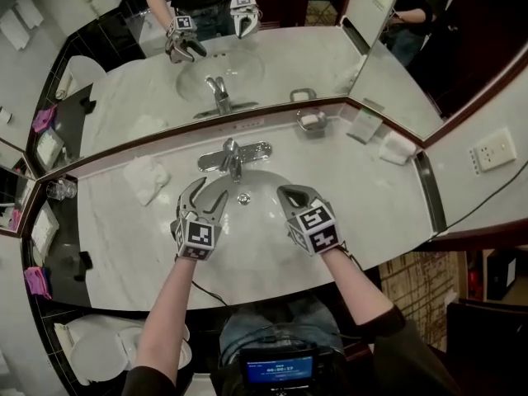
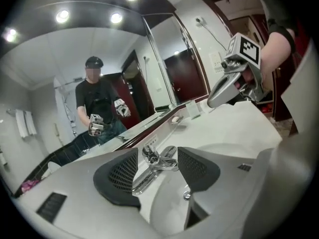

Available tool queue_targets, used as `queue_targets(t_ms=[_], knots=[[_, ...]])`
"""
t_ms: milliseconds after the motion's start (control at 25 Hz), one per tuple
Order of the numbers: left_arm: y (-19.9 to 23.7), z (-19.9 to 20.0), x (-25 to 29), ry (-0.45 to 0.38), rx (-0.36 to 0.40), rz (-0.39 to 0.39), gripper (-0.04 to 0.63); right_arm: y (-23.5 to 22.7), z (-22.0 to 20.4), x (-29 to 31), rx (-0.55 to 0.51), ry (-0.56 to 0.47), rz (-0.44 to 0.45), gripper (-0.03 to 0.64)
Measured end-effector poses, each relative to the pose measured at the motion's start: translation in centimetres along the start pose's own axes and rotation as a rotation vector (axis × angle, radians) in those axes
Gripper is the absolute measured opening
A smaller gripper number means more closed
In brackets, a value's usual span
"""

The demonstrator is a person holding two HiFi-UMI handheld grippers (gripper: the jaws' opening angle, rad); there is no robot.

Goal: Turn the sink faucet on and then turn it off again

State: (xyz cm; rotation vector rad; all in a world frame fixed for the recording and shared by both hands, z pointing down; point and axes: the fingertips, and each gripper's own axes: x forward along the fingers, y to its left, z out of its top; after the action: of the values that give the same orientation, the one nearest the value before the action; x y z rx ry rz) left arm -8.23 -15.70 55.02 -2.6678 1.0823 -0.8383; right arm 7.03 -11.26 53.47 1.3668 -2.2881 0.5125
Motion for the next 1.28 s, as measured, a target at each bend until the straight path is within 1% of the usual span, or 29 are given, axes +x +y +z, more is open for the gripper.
queue_targets(t_ms=[160, 320, 520, 640, 720, 760, 920, 1000, 1080, 1120, 1280], knots=[[0.9, -0.1, 2.3, 0.005, 0.147, 0.034, 0.241, 0.2, 0.1, 1.0, 0.018, 0.001, 0.002, 0.021], [0.7, -1.5, 4.8, 0.023, 0.32, 0.003, 0.241, 0.1, -0.2, 1.7, 0.029, 0.003, 0.001, 0.021], [0.6, -3.1, 7.4, 0.016, 0.547, -0.033, 0.241, -0.1, -0.9, 2.4, 0.036, 0.007, -0.005, 0.021], [0.9, -3.6, 8.4, 0.002, 0.636, -0.037, 0.241, -0.4, -1.5, 2.4, 0.042, 0.011, -0.013, 0.021], [1.0, -3.6, 9.0, -0.013, 0.663, -0.04, 0.238, -0.7, -1.9, 2.4, 0.046, 0.018, -0.021, 0.021], [1.0, -3.6, 9.2, -0.019, 0.671, -0.04, 0.223, -0.9, -2.0, 2.4, 0.047, 0.021, -0.025, 0.021], [0.7, -3.4, 10.1, -0.045, 0.693, -0.039, 0.206, -1.4, -2.6, 2.6, 0.059, 0.03, -0.039, 0.021], [0.5, -3.2, 10.3, -0.061, 0.713, -0.037, 0.16, -1.5, -2.7, 2.6, 0.062, 0.031, -0.042, 0.021], [0.3, -3.1, 10.5, -0.074, 0.726, -0.03, 0.084, -1.7, -2.8, 2.6, 0.064, 0.033, -0.046, 0.021], [0.3, -3.1, 10.4, -0.078, 0.727, -0.023, 0.071, -1.7, -2.9, 2.5, 0.066, 0.035, -0.048, 0.021], [0.5, -2.8, 10.4, -0.088, 0.713, -0.002, 0.063, -2.0, -3.5, 2.4, 0.081, 0.04, -0.052, 0.021]])
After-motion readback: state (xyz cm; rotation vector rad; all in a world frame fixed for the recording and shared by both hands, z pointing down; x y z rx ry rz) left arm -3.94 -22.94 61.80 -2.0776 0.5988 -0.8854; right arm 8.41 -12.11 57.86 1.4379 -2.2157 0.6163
